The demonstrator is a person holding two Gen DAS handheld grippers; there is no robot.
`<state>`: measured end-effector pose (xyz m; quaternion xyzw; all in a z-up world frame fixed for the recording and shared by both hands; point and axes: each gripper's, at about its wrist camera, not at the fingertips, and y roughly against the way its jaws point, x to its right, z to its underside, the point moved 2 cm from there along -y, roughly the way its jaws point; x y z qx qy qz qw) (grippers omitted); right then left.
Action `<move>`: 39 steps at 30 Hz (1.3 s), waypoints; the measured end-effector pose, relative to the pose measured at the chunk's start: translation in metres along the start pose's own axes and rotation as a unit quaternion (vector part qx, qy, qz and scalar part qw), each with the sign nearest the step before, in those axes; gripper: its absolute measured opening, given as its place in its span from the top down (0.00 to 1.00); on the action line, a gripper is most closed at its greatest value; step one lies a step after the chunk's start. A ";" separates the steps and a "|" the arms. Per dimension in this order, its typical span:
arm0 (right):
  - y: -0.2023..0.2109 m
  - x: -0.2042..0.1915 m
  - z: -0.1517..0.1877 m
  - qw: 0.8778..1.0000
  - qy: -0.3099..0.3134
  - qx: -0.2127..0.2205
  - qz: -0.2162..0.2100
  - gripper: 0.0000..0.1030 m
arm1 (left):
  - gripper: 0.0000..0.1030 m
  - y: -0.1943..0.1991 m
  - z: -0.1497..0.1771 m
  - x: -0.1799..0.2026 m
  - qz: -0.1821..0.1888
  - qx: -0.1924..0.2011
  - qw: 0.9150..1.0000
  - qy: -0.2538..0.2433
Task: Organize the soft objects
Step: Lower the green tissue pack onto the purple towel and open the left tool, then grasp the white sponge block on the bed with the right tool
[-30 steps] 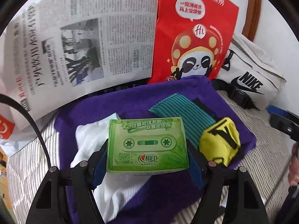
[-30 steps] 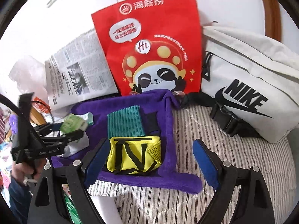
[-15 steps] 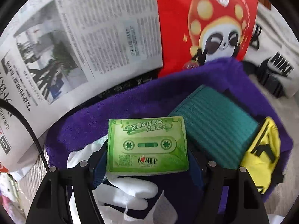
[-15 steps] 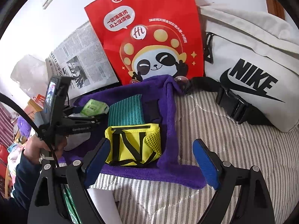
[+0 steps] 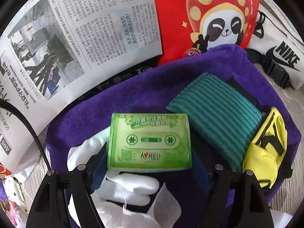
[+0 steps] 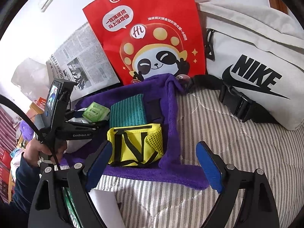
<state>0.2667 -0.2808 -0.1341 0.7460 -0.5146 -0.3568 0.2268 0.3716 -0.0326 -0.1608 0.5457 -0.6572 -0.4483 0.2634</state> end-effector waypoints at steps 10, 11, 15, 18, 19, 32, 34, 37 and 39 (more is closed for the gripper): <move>0.007 -0.014 0.005 1.000 0.019 -0.008 -0.009 0.14 | 0.24 0.029 0.027 0.010 -0.028 0.007 0.999 -0.019; 0.011 -0.016 0.005 1.000 0.020 -0.007 -0.010 0.14 | 0.24 0.033 0.029 0.009 -0.029 0.009 0.999 -0.016; 0.028 -0.033 0.018 0.999 0.032 -0.008 -0.029 0.14 | 0.24 0.056 0.038 0.002 -0.023 0.017 1.000 0.001; 0.034 -0.051 0.037 0.997 0.057 -0.023 -0.039 0.14 | 0.24 0.075 0.048 -0.005 -0.023 0.030 0.999 0.009; 0.035 -0.059 0.045 0.996 0.073 -0.029 -0.029 0.14 | 0.24 0.080 0.051 -0.005 -0.021 0.032 0.999 0.012; -0.004 -0.094 0.100 0.987 0.138 -0.082 0.021 0.33 | 0.24 0.138 0.143 -0.038 0.023 0.066 0.995 0.072; -0.016 -0.095 0.104 0.983 0.147 -0.100 0.043 0.65 | 0.24 0.146 0.159 -0.038 0.037 0.072 0.994 0.077; -0.019 -0.096 0.107 0.983 0.148 -0.099 0.053 0.69 | 0.24 0.144 0.179 -0.035 0.054 0.073 0.992 0.083; -0.013 -0.096 0.108 0.983 0.145 -0.090 0.062 0.69 | 0.24 0.133 0.186 -0.030 0.050 0.060 0.994 0.079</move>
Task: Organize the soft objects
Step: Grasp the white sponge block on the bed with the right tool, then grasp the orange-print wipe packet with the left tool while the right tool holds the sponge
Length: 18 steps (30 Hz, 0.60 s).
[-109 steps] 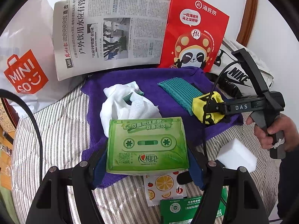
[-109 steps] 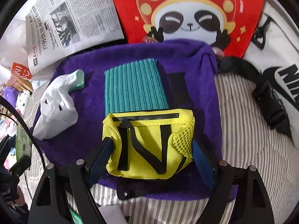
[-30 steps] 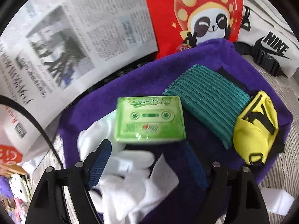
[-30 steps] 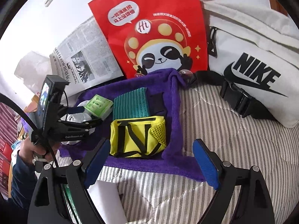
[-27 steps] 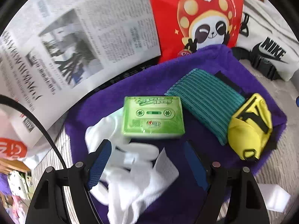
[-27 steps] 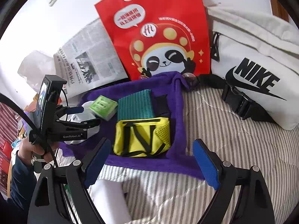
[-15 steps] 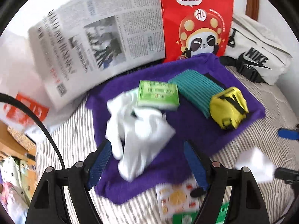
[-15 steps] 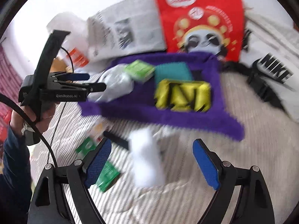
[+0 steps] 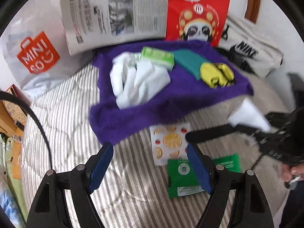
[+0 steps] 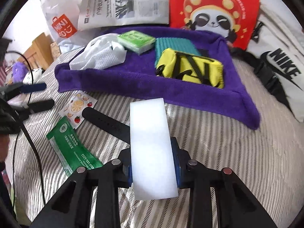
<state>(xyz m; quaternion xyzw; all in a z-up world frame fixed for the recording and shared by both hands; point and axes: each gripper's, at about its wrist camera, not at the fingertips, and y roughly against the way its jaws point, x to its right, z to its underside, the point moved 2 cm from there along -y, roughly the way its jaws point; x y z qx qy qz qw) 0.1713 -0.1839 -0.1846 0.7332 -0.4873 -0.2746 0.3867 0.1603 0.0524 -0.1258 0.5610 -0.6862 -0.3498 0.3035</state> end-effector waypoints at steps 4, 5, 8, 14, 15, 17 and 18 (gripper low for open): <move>0.018 0.006 0.003 0.999 -0.025 0.016 0.013 0.69 | 0.24 -0.023 0.011 0.010 0.002 -0.018 1.000 -0.006; 0.023 0.009 0.005 0.999 -0.030 0.019 0.020 0.69 | 0.24 -0.026 0.011 0.013 0.006 -0.022 1.000 -0.007; 0.032 0.016 0.009 0.998 -0.048 0.022 0.024 0.69 | 0.21 -0.041 0.013 0.028 0.009 -0.033 0.999 -0.027; 0.029 0.033 0.024 0.995 -0.091 0.027 0.009 0.69 | 0.04 -0.052 0.014 0.035 -0.008 -0.033 0.999 -0.036; 0.028 0.033 0.025 0.996 -0.088 0.028 0.016 0.69 | 0.02 -0.054 0.015 0.031 -0.008 -0.032 0.999 -0.025; 0.027 0.033 0.027 0.996 -0.081 0.034 0.027 0.69 | 0.00 -0.057 0.017 0.026 -0.008 -0.029 0.999 -0.013; 0.025 0.032 0.028 0.996 -0.080 0.034 0.029 0.69 | 0.00 -0.057 0.019 0.025 -0.010 -0.024 1.000 -0.013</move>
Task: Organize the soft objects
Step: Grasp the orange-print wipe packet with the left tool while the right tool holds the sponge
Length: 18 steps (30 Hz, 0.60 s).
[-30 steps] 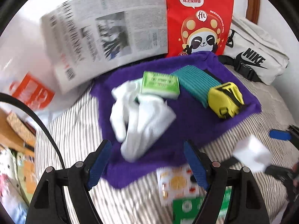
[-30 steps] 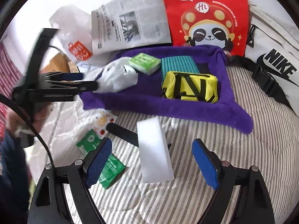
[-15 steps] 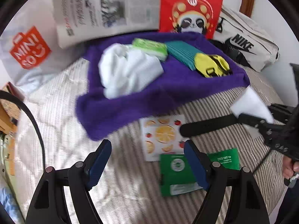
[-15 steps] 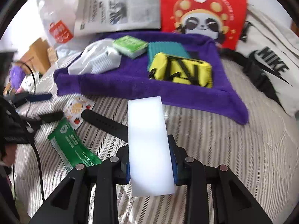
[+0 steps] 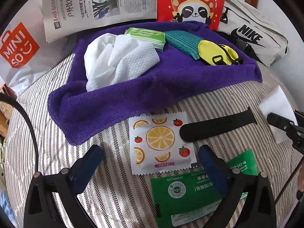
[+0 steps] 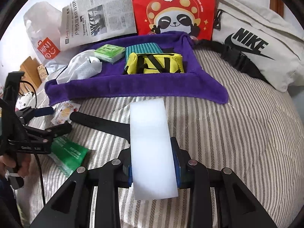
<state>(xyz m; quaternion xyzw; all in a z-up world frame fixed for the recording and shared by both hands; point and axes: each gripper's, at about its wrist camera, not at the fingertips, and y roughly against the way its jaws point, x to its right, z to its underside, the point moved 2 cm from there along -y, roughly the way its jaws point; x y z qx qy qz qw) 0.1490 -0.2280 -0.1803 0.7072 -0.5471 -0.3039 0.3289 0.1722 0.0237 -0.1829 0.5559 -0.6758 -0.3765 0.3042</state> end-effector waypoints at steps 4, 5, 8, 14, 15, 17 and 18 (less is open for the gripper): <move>-0.009 0.002 0.002 1.000 -0.010 -0.001 0.004 0.69 | 0.00 0.001 0.000 -0.001 -0.001 0.007 1.000 0.003; -0.009 0.002 0.002 1.000 -0.010 0.003 0.005 0.69 | 0.00 0.001 0.002 -0.001 -0.001 0.015 1.000 0.002; -0.010 0.001 0.002 1.000 -0.010 0.008 0.007 0.69 | 0.00 0.003 0.006 -0.001 -0.001 0.025 1.000 0.003; -0.012 -0.005 0.005 0.999 0.003 0.025 0.027 0.68 | 0.00 0.002 0.002 -0.001 0.000 0.024 1.000 0.004; -0.012 -0.005 0.005 0.999 0.001 0.025 0.025 0.65 | 0.00 0.002 0.003 -0.001 0.000 0.026 1.000 0.003; -0.012 -0.003 0.005 0.999 -0.013 0.028 0.014 0.63 | 0.04 0.002 0.003 0.000 -0.001 0.028 1.000 0.001; -0.012 -0.002 0.005 0.999 -0.017 0.029 0.012 0.63 | 0.08 0.002 0.004 0.000 0.000 0.029 1.000 0.000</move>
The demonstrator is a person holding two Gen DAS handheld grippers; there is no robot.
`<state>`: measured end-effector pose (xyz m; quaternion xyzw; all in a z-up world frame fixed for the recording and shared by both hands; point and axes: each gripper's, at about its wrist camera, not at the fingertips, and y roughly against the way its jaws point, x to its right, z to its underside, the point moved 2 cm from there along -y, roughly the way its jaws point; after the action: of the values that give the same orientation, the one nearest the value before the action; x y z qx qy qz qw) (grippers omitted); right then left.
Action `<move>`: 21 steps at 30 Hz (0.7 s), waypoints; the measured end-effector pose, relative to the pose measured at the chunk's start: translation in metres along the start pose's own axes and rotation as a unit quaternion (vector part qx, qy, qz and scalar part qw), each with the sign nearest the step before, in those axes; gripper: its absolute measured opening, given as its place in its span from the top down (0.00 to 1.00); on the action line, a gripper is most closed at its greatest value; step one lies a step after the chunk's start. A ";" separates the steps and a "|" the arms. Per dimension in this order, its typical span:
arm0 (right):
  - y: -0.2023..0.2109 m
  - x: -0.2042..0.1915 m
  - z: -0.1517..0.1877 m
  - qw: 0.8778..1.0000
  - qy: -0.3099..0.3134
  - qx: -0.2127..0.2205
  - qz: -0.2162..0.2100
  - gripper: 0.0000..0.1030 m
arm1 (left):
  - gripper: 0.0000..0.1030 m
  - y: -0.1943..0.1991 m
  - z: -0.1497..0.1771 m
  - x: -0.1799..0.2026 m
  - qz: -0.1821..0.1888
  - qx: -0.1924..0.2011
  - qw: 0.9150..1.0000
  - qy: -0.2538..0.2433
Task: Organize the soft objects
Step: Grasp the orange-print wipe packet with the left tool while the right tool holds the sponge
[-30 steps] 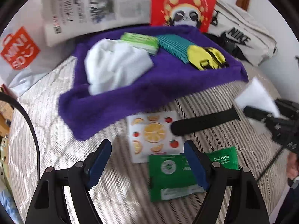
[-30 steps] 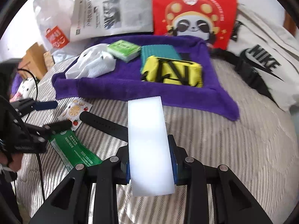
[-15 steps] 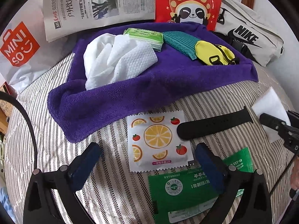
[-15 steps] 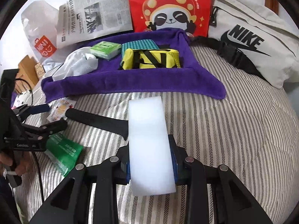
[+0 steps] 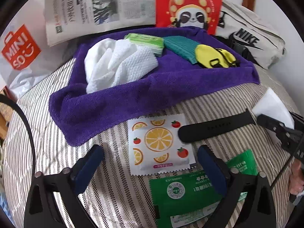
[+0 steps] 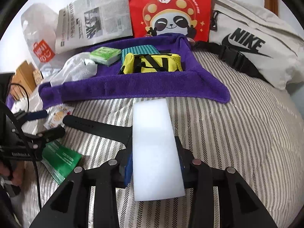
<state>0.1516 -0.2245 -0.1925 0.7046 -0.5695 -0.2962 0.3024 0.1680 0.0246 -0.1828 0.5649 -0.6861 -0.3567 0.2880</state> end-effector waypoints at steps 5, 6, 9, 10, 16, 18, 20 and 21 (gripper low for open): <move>0.001 0.005 0.000 1.000 -0.016 0.003 -0.022 0.62 | 0.46 0.011 0.000 0.005 0.020 0.010 0.999 -0.036; 0.001 0.006 0.000 1.000 -0.018 0.003 -0.025 0.62 | 0.51 0.011 0.000 0.004 0.020 0.007 0.999 -0.037; 0.001 0.005 0.000 0.999 -0.018 0.003 -0.027 0.60 | 0.59 0.013 -0.001 -0.009 0.027 0.006 0.999 -0.019; 0.001 0.004 0.000 0.999 -0.017 0.002 -0.028 0.58 | 0.59 0.013 -0.001 -0.013 0.033 0.006 0.999 -0.010; 0.001 0.003 0.000 1.000 -0.011 0.001 -0.028 0.56 | 0.23 0.009 -0.004 -0.006 0.034 -0.002 0.999 -0.032; 0.001 0.003 0.000 0.999 -0.012 0.001 -0.030 0.55 | 0.21 0.005 -0.003 0.007 0.040 -0.011 0.998 -0.054; 0.001 0.003 0.000 0.999 -0.013 0.001 -0.032 0.55 | 0.25 0.005 -0.002 0.018 0.027 -0.008 0.997 -0.068; 0.001 0.004 0.000 0.999 -0.013 0.001 -0.033 0.54 | 0.30 0.004 -0.002 0.019 0.029 -0.010 0.997 -0.066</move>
<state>0.1513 -0.2282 -0.1920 0.7193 -0.5506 -0.3142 0.2841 0.1639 0.0057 -0.1781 0.5171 -0.7162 -0.3912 0.2581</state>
